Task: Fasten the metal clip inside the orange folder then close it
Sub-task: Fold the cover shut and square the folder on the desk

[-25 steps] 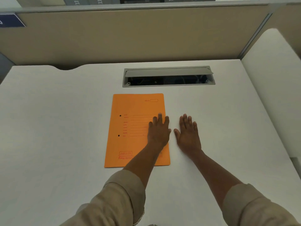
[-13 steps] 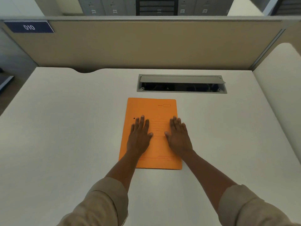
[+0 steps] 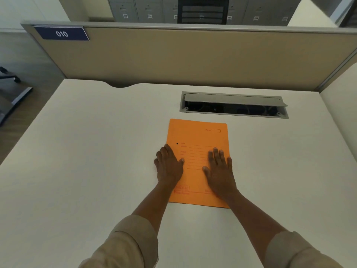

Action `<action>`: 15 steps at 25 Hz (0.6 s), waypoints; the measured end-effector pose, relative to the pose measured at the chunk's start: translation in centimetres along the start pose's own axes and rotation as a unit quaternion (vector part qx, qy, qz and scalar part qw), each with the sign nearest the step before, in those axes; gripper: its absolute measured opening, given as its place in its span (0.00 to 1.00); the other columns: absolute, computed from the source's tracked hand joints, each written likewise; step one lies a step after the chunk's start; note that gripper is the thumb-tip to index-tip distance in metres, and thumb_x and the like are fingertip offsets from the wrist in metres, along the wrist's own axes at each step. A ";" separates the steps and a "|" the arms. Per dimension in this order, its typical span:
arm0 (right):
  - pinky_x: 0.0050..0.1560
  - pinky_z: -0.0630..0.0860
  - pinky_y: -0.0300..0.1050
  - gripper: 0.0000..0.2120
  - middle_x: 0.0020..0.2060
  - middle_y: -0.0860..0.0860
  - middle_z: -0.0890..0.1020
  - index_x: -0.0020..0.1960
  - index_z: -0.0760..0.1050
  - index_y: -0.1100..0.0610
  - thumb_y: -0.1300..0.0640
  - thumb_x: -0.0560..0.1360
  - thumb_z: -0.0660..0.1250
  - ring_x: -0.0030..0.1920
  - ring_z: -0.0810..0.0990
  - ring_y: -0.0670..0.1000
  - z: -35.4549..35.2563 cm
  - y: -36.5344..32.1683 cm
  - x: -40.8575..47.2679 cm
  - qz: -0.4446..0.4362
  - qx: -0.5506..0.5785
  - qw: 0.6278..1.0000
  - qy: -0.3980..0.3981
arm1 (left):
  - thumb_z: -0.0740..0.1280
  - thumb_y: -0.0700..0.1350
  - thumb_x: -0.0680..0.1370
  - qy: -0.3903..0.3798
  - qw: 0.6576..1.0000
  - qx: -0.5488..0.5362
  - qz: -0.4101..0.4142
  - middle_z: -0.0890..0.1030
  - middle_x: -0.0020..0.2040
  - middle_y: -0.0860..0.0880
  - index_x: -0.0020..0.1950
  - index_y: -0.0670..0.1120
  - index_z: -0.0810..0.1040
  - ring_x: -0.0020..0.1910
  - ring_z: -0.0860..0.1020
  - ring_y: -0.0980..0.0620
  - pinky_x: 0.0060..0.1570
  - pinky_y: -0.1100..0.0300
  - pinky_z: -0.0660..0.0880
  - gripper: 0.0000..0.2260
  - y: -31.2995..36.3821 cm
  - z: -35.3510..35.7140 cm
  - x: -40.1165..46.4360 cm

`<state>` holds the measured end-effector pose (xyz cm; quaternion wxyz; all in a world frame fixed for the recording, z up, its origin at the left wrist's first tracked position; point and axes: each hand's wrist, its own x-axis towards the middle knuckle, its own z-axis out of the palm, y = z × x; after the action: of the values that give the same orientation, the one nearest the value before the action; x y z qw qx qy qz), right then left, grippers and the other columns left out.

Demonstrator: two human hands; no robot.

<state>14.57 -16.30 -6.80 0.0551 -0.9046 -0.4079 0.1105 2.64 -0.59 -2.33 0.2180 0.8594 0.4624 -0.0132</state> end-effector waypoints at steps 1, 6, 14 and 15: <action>0.78 0.40 0.60 0.33 0.80 0.55 0.44 0.80 0.41 0.54 0.41 0.82 0.48 0.80 0.41 0.56 0.0 0.0 0.0 0.002 -0.001 1.000 0.002 | 0.64 0.56 0.79 0.009 1.000 -0.021 -0.009 0.64 0.73 0.40 0.79 0.38 0.50 0.71 0.64 0.40 0.68 0.44 0.64 0.38 0.4 -0.3 0.2; 0.78 0.39 0.61 0.32 0.80 0.54 0.43 0.79 0.39 0.52 0.41 0.82 0.46 0.80 0.39 0.56 -0.1 -0.5 0.0 0.013 0.009 1.000 -0.014 | 0.67 0.50 0.77 -0.017 0.971 -0.181 -0.152 0.72 0.66 0.39 0.76 0.41 0.59 0.66 0.71 0.38 0.63 0.43 0.70 0.31 0.2 -2.2 2.5; 0.78 0.40 0.60 0.31 0.80 0.53 0.41 0.80 0.39 0.50 0.41 0.82 0.46 0.80 0.38 0.56 -0.7 -2.6 0.1 0.019 0.017 0.999 -0.039 | 0.66 0.42 0.77 -0.057 0.923 -0.344 -0.165 0.78 0.49 0.50 0.60 0.46 0.75 0.44 0.77 0.49 0.42 0.57 0.72 0.12 -3.0 -3.7 3.3; 0.78 0.40 0.60 0.31 0.80 0.53 0.41 0.80 0.39 0.49 0.41 0.82 0.47 0.80 0.39 0.56 -0.9 -3.1 0.2 0.023 0.024 0.999 -0.038 | 0.65 0.42 0.78 -0.067 0.916 -0.359 -0.166 0.78 0.50 0.49 0.61 0.46 0.74 0.44 0.77 0.49 0.41 0.56 0.72 0.12 -3.3 -4.0 3.4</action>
<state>12.62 -14.09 -5.40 0.0587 -0.9072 -0.3865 0.1554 1.20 5.18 -0.70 0.5368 0.6314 0.5563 0.0606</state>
